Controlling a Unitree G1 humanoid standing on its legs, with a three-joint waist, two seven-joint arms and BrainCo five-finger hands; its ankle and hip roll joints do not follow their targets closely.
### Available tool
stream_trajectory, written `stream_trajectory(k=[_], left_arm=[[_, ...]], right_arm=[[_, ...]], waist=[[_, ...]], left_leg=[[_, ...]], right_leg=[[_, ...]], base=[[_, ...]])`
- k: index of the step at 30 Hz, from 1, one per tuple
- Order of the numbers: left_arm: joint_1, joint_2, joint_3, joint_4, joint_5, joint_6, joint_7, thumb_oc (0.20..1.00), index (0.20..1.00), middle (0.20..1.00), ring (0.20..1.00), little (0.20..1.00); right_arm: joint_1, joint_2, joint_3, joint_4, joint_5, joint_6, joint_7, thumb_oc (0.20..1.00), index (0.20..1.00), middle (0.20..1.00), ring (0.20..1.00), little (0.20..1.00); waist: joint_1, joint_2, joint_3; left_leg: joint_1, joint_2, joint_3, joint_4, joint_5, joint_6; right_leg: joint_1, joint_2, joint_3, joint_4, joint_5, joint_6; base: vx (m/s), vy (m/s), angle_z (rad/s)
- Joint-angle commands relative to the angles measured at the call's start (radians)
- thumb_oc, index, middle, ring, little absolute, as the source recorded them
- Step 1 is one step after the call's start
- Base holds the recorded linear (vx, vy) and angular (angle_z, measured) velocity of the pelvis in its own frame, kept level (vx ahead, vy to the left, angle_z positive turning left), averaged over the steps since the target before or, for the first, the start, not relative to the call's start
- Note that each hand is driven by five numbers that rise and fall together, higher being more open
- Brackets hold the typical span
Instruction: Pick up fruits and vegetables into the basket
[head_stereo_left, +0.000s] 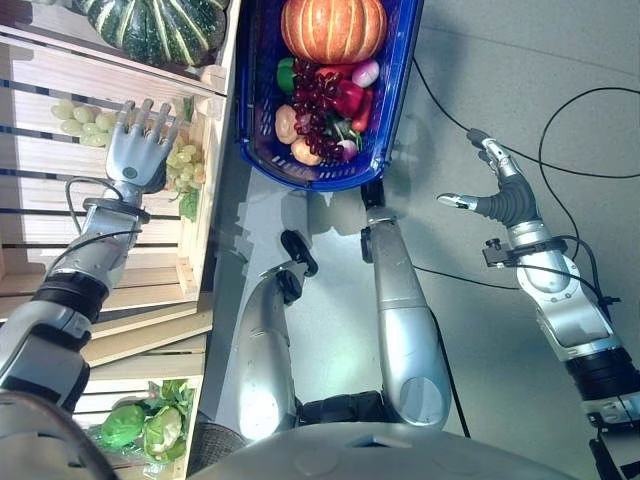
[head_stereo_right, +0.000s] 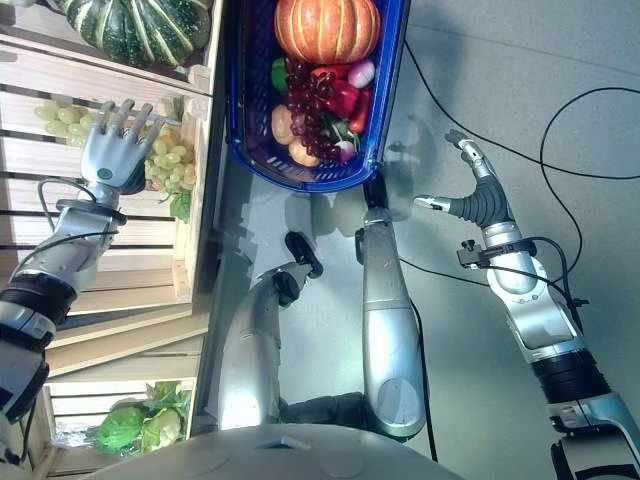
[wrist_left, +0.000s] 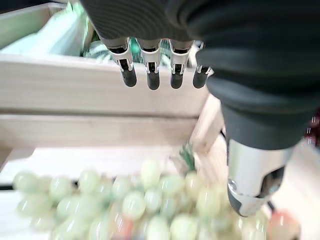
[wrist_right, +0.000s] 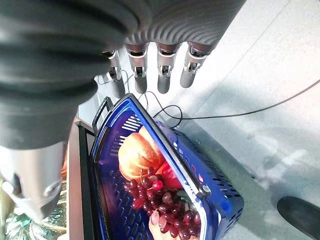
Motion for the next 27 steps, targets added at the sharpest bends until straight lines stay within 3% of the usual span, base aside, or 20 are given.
stream_trajectory(k=[1, 16, 27], left_arm=[[0.064, 0.011, 0.019, 0.069, 0.016, 0.035, 0.017, 1.000, 1.000, 1.000, 1.000, 1.000], [-0.007, -0.023, -0.003, 0.141, 0.009, 0.122, 0.153, 1.000, 1.000, 1.000, 1.000, 1.000], [-0.075, -0.031, -0.031, 0.113, 0.032, 0.079, 0.128, 1.000, 1.000, 1.000, 1.000, 1.000]], right_arm=[[0.041, -0.006, -0.013, -0.064, 0.036, -0.073, -0.021, 1.000, 1.000, 1.000, 1.000, 1.000], [0.021, -0.006, -0.002, -0.057, 0.020, -0.094, -0.102, 1.000, 1.000, 1.000, 1.000, 1.000], [0.003, 0.007, 0.012, -0.043, 0.017, -0.101, -0.133, 1.000, 1.000, 1.000, 1.000, 1.000]], waist=[[-0.042, 0.025, -0.049], [-0.047, 0.011, -0.049], [-0.046, -0.001, -0.049]], left_leg=[[-0.119, 0.007, 0.010, -0.020, 0.044, 0.027], [-0.189, 0.016, 0.007, 0.003, 0.032, 0.029], [-0.222, 0.018, 0.004, 0.014, 0.026, 0.031]], right_leg=[[0.006, -0.007, -0.035, 0.040, -0.126, 0.105], [-0.058, -0.002, -0.028, 0.044, -0.116, 0.102], [-0.087, 0.002, -0.033, 0.045, -0.107, 0.103]], base=[[0.00, 0.000, 0.00], [0.00, 0.000, 0.00], [0.00, 0.000, 0.00]])
